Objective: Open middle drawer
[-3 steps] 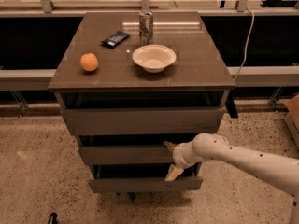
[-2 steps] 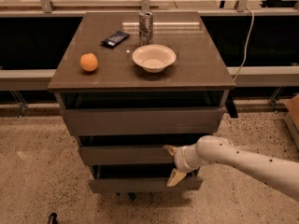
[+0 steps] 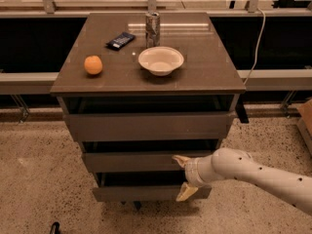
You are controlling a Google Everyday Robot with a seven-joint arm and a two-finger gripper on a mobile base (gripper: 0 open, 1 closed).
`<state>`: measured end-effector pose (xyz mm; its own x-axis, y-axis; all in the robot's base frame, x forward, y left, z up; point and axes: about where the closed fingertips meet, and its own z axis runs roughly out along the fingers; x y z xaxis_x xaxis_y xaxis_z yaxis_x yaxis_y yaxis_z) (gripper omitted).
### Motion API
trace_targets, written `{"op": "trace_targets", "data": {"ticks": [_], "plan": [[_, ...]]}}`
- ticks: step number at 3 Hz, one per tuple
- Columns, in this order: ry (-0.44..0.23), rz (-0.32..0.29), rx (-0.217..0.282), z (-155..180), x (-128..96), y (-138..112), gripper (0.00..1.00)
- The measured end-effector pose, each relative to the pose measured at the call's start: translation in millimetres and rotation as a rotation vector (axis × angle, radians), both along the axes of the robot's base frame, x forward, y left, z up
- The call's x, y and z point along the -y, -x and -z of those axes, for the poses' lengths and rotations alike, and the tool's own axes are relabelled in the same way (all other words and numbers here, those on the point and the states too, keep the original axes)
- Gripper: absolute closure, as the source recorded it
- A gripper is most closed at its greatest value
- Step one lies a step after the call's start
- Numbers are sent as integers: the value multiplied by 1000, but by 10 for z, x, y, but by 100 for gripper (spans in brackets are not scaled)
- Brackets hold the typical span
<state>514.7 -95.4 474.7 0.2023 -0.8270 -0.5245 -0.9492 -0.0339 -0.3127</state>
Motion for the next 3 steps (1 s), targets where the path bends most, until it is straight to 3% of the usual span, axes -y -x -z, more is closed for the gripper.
{"op": "trace_targets", "data": {"ticks": [1, 3], "plan": [[4, 24, 35, -42, -27, -78, 0], [31, 35, 94, 22, -115, -326, 0]]}}
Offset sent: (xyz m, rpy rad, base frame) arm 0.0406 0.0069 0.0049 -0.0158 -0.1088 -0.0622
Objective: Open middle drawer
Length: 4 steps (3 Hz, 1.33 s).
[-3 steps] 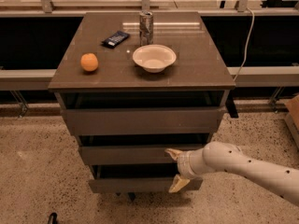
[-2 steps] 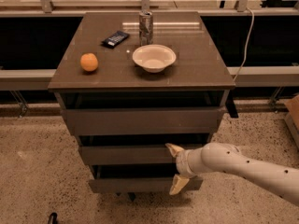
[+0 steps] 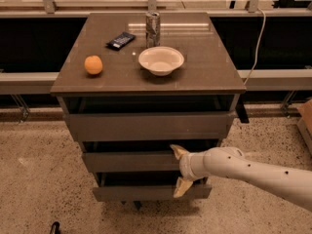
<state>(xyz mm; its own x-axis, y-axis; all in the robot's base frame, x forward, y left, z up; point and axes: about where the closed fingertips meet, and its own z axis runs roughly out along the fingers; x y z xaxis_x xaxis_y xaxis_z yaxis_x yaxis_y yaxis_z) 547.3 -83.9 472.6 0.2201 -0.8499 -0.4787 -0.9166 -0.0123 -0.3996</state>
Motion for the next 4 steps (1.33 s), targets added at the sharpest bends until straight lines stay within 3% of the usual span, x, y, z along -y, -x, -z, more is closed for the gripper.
{"op": "trace_targets", "data": {"ticks": [2, 4], "plan": [[23, -11, 10, 215, -89, -157, 0], [28, -18, -25, 489, -114, -272, 0]]}}
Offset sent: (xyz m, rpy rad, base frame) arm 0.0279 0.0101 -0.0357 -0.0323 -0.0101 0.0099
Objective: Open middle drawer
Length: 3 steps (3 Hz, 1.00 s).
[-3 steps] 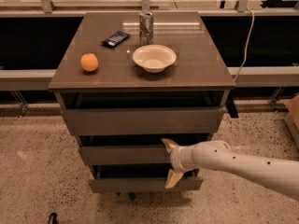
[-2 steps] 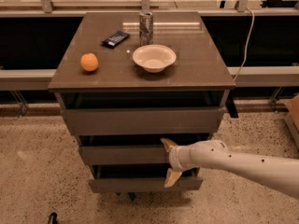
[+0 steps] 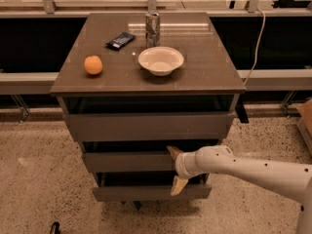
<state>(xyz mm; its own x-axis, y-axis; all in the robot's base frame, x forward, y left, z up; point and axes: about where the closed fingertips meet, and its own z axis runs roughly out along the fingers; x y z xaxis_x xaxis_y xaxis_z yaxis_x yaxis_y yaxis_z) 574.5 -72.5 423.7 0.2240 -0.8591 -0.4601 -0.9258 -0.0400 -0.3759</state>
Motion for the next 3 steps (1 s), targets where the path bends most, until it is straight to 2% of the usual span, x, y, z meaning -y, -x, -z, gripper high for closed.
{"op": "trace_targets", "data": {"ticks": [1, 2, 3], "plan": [[6, 13, -22, 142, 59, -82, 2], [10, 14, -35, 206, 76, -117, 20], [12, 7, -40, 221, 56, -110, 21]]}}
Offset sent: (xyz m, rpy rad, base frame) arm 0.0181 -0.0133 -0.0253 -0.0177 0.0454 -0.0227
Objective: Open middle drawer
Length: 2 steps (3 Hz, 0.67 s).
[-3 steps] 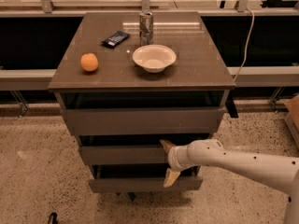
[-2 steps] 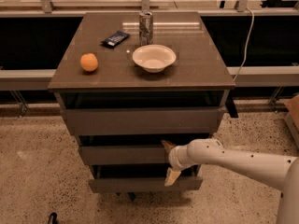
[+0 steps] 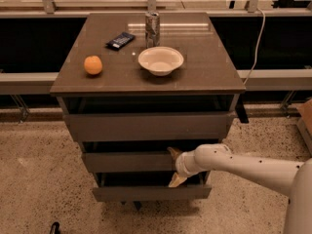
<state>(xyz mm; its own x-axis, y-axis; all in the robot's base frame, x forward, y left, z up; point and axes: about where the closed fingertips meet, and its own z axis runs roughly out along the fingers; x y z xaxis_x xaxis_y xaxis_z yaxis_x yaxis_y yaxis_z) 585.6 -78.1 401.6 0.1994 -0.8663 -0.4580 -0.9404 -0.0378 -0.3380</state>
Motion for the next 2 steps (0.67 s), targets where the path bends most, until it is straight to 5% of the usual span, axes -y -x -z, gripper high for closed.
{"op": "trace_targets", "data": {"ticks": [2], "plan": [[-19, -47, -14, -276, -8, 375, 19]]}}
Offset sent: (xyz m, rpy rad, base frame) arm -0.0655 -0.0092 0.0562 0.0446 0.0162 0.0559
